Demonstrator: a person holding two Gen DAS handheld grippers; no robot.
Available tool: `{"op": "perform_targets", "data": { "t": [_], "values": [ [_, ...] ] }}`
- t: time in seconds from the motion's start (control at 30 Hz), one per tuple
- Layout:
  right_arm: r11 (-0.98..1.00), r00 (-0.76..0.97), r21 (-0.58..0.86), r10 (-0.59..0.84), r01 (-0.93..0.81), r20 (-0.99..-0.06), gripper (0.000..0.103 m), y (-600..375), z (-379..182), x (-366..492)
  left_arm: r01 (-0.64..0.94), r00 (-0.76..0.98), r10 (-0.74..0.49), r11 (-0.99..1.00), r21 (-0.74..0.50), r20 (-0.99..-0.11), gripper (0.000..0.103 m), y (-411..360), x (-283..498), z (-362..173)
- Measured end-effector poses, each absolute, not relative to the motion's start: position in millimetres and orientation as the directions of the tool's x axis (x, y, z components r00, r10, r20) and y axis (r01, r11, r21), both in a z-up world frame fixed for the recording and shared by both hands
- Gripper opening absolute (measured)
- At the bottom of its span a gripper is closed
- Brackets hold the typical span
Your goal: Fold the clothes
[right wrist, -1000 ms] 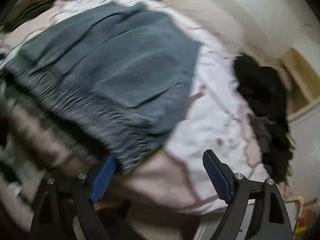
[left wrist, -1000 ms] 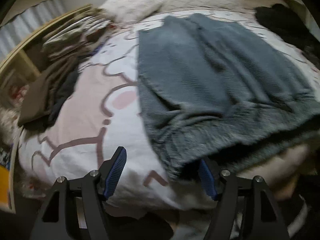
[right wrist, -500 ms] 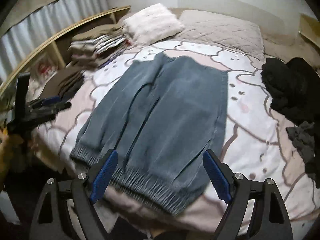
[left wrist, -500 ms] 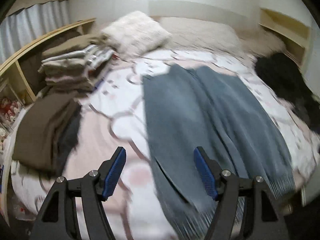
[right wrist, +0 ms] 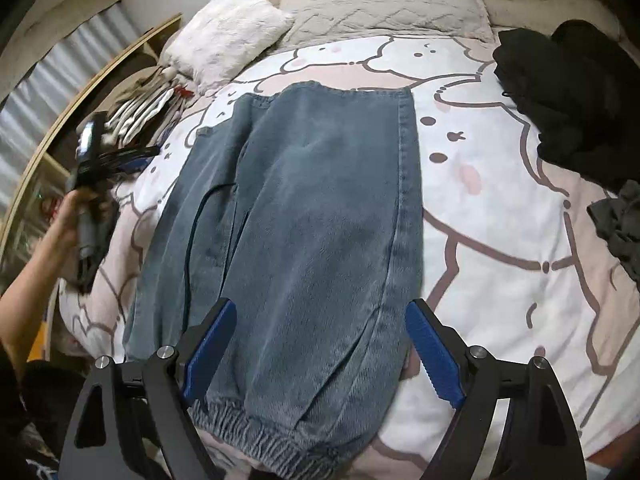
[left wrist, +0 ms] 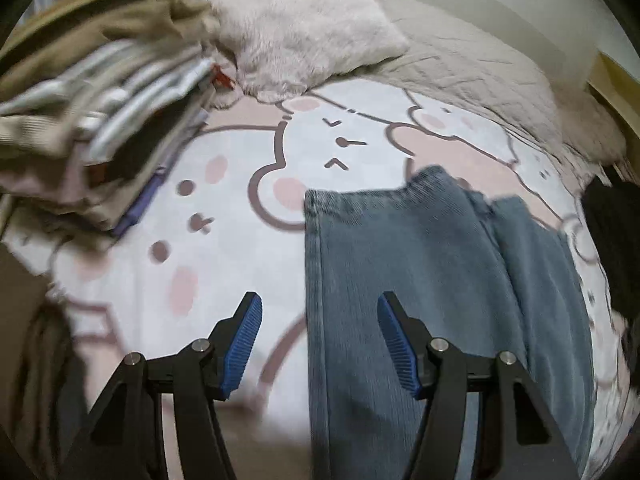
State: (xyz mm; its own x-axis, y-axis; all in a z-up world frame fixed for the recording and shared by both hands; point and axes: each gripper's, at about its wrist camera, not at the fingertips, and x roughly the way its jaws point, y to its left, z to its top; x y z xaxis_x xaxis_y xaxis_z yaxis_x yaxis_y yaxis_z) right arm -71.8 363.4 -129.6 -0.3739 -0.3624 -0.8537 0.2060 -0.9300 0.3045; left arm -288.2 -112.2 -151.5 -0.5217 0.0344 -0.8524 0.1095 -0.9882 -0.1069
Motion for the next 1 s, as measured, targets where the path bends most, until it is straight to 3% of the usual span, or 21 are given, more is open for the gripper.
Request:
{"op": "perform_targets", "data": {
  "t": [0.27,0.3,0.37,0.43,0.47,0.6,0.73,0.87,1.0],
  "values": [
    [-0.922,-0.368,0.337,-0.385,0.189,-0.847,0.086,361,-125,-115,0.137,-0.441,0.042,-0.984,-0.114,-0.896,0.060,-113,-365,-212],
    [-0.922,-0.364,0.337,-0.385,0.188,-0.848,0.086,361,-125,-121,0.140,-0.431,0.025,-0.986,-0.094,-0.902,0.053,-111,-370,-217],
    [-0.922,-0.358,0.337,-0.384,0.189,-0.851,0.086,359,-126,-130,0.126,-0.437,0.017,-0.989,-0.079,-0.900,0.049,-106,-371,-220],
    [-0.919,-0.351,0.345,-0.392,0.189,-0.850,0.086,359,-128,-136,0.098,-0.452,0.033,-0.991,-0.087,-0.891,0.008,-100,-369,-218],
    [-0.918,-0.348,0.350,-0.396,0.188,-0.850,0.086,358,-129,-140,0.083,-0.455,0.052,-0.992,-0.100,-0.889,0.006,-97,-367,-214],
    [-0.916,-0.333,0.355,-0.400,0.187,-0.854,0.086,356,-132,-152,0.040,-0.540,0.055,-0.995,-0.091,-0.840,0.005,-98,-348,-176],
    [-0.916,-0.335,0.364,-0.400,0.169,-0.853,0.086,365,-135,-156,0.158,-0.588,-0.093,-0.987,-0.001,-0.804,0.006,-149,-331,-152],
    [-0.911,-0.323,0.396,-0.413,0.120,-0.852,0.086,377,-147,-167,0.223,-0.491,-0.085,-0.974,-0.031,-0.867,0.010,-195,-323,-182],
    [-0.910,-0.382,0.411,-0.401,0.059,-0.833,0.086,395,-163,-212,0.248,-0.500,-0.143,-0.969,0.017,-0.854,0.017,-195,-315,-188]
  ]
}}
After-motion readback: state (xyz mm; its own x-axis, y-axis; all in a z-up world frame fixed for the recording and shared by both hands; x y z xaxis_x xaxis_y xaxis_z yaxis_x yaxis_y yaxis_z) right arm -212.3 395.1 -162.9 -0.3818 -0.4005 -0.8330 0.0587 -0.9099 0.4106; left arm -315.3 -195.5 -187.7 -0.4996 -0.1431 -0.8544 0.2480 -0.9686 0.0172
